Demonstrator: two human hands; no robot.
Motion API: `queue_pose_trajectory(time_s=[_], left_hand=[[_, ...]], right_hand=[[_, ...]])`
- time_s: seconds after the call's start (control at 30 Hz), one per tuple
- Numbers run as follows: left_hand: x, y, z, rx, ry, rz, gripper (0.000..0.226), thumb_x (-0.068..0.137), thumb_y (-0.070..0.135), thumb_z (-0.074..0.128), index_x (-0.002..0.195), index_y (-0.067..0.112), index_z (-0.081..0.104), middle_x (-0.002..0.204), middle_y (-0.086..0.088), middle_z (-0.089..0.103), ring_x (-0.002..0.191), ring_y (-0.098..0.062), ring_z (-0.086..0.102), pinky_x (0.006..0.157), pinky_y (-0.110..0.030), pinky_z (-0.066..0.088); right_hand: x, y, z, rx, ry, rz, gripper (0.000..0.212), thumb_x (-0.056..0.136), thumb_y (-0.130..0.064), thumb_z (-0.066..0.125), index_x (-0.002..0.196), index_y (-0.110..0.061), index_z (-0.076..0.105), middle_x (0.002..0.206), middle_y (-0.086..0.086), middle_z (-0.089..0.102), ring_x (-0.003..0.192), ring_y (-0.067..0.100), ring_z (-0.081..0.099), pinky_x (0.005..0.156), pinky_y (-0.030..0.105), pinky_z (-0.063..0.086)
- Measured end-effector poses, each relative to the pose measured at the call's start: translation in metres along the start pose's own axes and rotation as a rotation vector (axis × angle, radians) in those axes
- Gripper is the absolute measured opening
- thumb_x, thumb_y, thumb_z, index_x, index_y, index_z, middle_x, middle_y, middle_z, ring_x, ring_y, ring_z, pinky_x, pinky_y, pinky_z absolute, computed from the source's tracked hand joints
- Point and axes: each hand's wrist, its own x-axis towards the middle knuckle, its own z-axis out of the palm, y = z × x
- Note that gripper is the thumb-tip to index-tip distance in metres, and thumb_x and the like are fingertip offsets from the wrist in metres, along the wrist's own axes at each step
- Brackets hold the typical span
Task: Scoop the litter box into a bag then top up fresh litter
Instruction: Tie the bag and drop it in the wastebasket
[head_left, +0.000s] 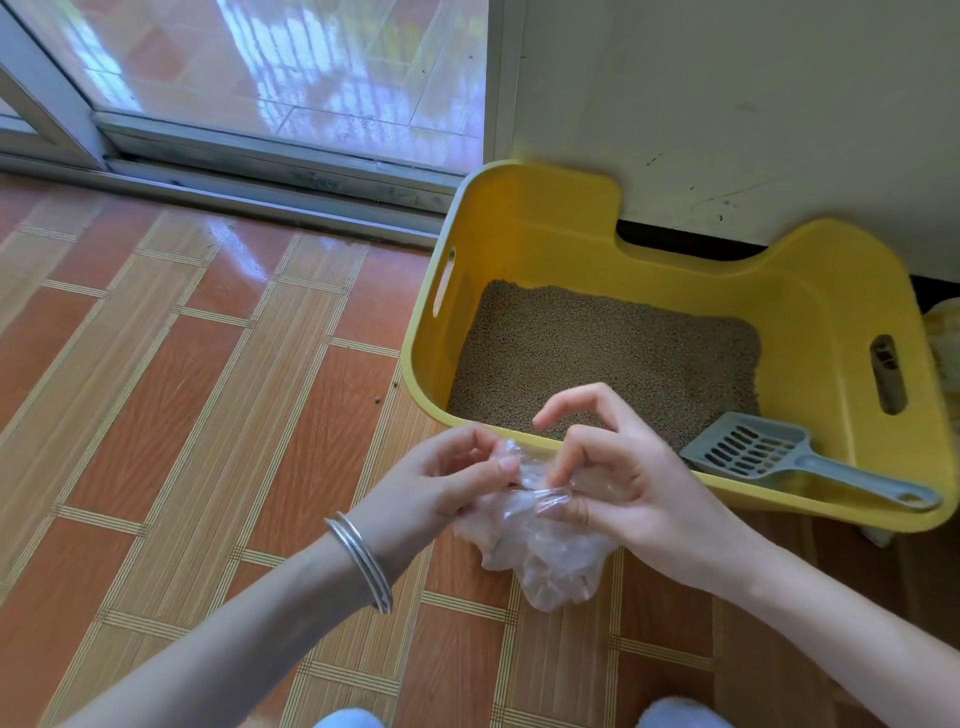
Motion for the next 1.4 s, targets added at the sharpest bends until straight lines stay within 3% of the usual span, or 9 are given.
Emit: queue_pose_trajectory(time_s=[0.23, 0.37, 0.47, 0.57, 0.63, 0.73, 0.93, 1.1, 1.4], left_hand=[[-0.013, -0.009, -0.002, -0.146, -0.084, 0.269, 0.028, 0.068, 0.037, 0.08, 0.079, 0.02, 0.06, 0.092, -0.001, 0.058, 0.08, -0.014, 0.053, 0.072, -0.024, 0.045], [-0.014, -0.005, 0.0, 0.198, -0.045, 0.523, 0.015, 0.066, 0.023, 0.078, 0.072, 0.03, 0.066, 0.094, 0.004, 0.055, 0.085, -0.009, 0.053, 0.077, -0.021, 0.042], [-0.012, -0.002, -0.002, 0.589, -0.025, 0.656, 0.008, 0.07, 0.025, 0.076, 0.073, 0.026, 0.069, 0.096, 0.002, 0.05, 0.079, -0.007, 0.052, 0.077, -0.018, 0.04], [-0.012, -0.003, -0.003, 0.81, 0.01, 0.754, 0.004, 0.075, 0.028, 0.074, 0.076, 0.027, 0.07, 0.098, 0.001, 0.046, 0.074, -0.009, 0.05, 0.072, -0.018, 0.043], [-0.013, -0.004, -0.002, 0.859, 0.013, 0.783, 0.006, 0.075, 0.033, 0.073, 0.078, 0.03, 0.071, 0.1, 0.002, 0.046, 0.079, -0.013, 0.051, 0.074, -0.022, 0.046], [-0.015, -0.005, 0.0, 0.826, 0.006, 0.752, 0.018, 0.072, 0.04, 0.074, 0.079, 0.024, 0.068, 0.103, 0.002, 0.048, 0.081, -0.013, 0.053, 0.075, -0.023, 0.046], [-0.013, -0.005, 0.002, 0.243, 0.035, 0.262, 0.016, 0.079, 0.02, 0.06, 0.093, 0.014, 0.057, 0.091, 0.007, 0.066, 0.081, -0.008, 0.061, 0.069, -0.022, 0.049], [-0.006, -0.001, 0.0, 0.342, -0.103, 0.179, 0.027, 0.078, 0.015, 0.058, 0.104, 0.016, 0.065, 0.103, 0.001, 0.07, 0.097, -0.01, 0.064, 0.076, -0.021, 0.05], [-0.01, 0.002, 0.001, 0.375, 0.057, 0.322, 0.023, 0.064, 0.035, 0.065, 0.076, 0.015, 0.064, 0.074, 0.005, 0.067, 0.071, -0.009, 0.064, 0.069, -0.021, 0.052]], right_hand=[[-0.003, -0.005, -0.009, 0.437, -0.057, 0.172, 0.022, 0.078, -0.031, 0.069, 0.072, -0.016, 0.054, 0.101, -0.002, 0.052, 0.074, 0.01, 0.062, 0.072, 0.017, 0.045], [0.0, -0.012, -0.01, 0.553, -0.021, 0.242, 0.017, 0.08, -0.02, 0.063, 0.068, -0.015, 0.052, 0.084, -0.005, 0.056, 0.063, 0.009, 0.056, 0.066, 0.017, 0.045], [0.002, -0.015, -0.009, 0.472, -0.016, 0.253, 0.023, 0.074, -0.02, 0.073, 0.065, -0.016, 0.053, 0.079, -0.003, 0.058, 0.066, 0.011, 0.054, 0.065, 0.021, 0.044], [0.002, -0.014, -0.004, 0.278, 0.008, 0.25, 0.029, 0.063, -0.033, 0.08, 0.06, -0.025, 0.053, 0.079, 0.021, 0.053, 0.068, 0.022, 0.045, 0.064, 0.037, 0.036], [0.0, -0.01, -0.002, 0.027, 0.05, 0.183, 0.03, 0.061, -0.04, 0.078, 0.059, -0.027, 0.051, 0.077, 0.014, 0.052, 0.067, 0.023, 0.045, 0.064, 0.035, 0.038], [-0.004, -0.008, 0.001, -0.292, 0.132, 0.032, 0.032, 0.068, -0.023, 0.075, 0.061, -0.027, 0.044, 0.076, -0.007, 0.049, 0.066, 0.01, 0.047, 0.061, 0.018, 0.036], [-0.006, -0.003, 0.01, -0.783, 0.325, -0.348, 0.025, 0.068, -0.006, 0.066, 0.062, -0.016, 0.044, 0.075, -0.001, 0.055, 0.059, 0.014, 0.034, 0.057, 0.028, 0.036], [-0.004, 0.001, 0.016, -0.697, 0.396, -0.459, 0.026, 0.076, -0.008, 0.067, 0.06, -0.01, 0.048, 0.072, 0.003, 0.057, 0.061, 0.014, 0.036, 0.056, 0.033, 0.037], [-0.006, -0.005, 0.01, -0.329, 0.358, -0.112, 0.019, 0.073, -0.042, 0.068, 0.068, -0.026, 0.058, 0.083, -0.015, 0.054, 0.092, 0.011, 0.048, 0.085, 0.034, 0.039]])
